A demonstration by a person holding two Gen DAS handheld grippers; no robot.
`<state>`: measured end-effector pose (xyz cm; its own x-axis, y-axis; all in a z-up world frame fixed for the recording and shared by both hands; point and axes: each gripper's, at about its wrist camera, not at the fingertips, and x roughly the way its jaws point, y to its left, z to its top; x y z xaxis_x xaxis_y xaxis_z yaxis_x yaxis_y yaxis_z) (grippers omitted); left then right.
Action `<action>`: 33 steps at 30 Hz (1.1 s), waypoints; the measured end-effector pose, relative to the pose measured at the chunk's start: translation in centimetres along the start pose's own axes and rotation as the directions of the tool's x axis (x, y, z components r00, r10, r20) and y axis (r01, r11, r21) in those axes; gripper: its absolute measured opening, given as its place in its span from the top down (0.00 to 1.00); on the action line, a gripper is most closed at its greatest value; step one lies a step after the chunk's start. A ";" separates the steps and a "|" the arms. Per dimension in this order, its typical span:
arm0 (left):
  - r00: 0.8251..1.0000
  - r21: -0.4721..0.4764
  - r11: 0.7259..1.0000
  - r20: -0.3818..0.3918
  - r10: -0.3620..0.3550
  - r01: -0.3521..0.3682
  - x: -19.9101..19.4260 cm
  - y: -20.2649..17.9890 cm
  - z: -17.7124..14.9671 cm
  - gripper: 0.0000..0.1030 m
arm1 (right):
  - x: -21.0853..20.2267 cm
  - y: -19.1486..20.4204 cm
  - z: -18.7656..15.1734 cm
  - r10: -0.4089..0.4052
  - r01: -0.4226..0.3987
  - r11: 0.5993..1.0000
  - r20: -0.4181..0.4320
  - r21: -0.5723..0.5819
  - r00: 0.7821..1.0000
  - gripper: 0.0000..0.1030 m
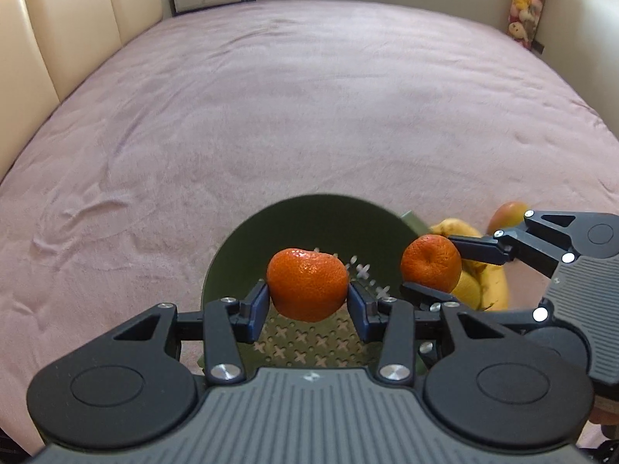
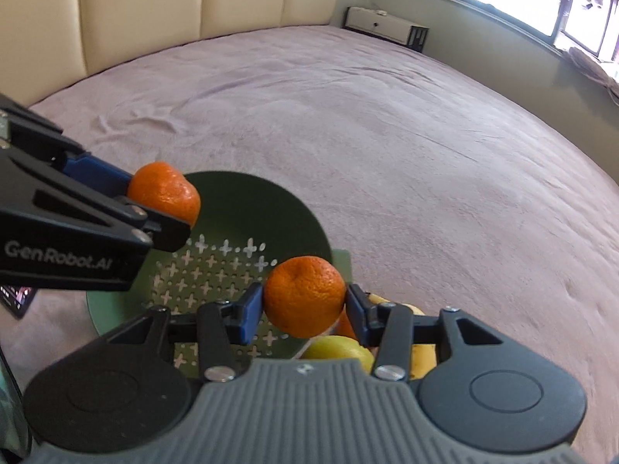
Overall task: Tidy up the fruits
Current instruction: 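Carry the mandarins over the green colander and open both tools to drop them, then withdraw both open tools from the colander back toward the fruit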
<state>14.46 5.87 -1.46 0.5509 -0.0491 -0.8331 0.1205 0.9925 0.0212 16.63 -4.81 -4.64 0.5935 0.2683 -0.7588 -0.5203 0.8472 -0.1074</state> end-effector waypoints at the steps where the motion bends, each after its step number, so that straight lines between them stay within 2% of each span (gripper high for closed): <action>1: 1.000 -0.008 1.000 -0.013 -0.001 0.001 0.4 0.2 0.0 0.52 | 0.4 0.2 0.0 0.008 -0.008 1.000 -0.010 -0.014 1.000 0.57; 6: 0.998 -0.009 1.000 -0.057 0.006 -0.007 1.9 0.7 0.3 0.52 | 2.1 1.1 -0.1 0.025 -0.030 0.995 -0.059 -0.093 0.998 0.57; 11: 0.995 -0.003 1.000 -0.100 -0.007 0.006 3.1 0.6 0.4 0.52 | 3.6 1.4 0.3 0.069 -0.078 0.991 -0.086 -0.108 0.994 0.57; 16: 0.989 0.003 1.000 -0.145 0.013 -0.013 4.6 0.9 0.6 0.52 | 4.6 1.9 0.6 0.074 -0.089 0.986 -0.106 -0.143 0.992 0.57; 23: 0.981 -0.023 1.000 -0.193 -0.006 0.001 6.3 1.5 0.1 0.52 | 6.2 2.5 1.0 0.063 -0.090 0.980 -0.150 -0.178 0.987 0.57; 33: 0.982 -0.068 0.998 -0.187 -0.004 -0.009 6.3 2.2 0.3 0.52 | 6.8 2.6 1.2 0.061 -0.093 0.978 -0.166 -0.189 0.984 0.57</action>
<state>18.49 7.67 -6.51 0.3859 -0.0311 -0.9220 0.0595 0.9982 -0.0088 20.01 -0.23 -9.34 0.4503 0.2400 -0.8600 -0.6797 0.7168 -0.1558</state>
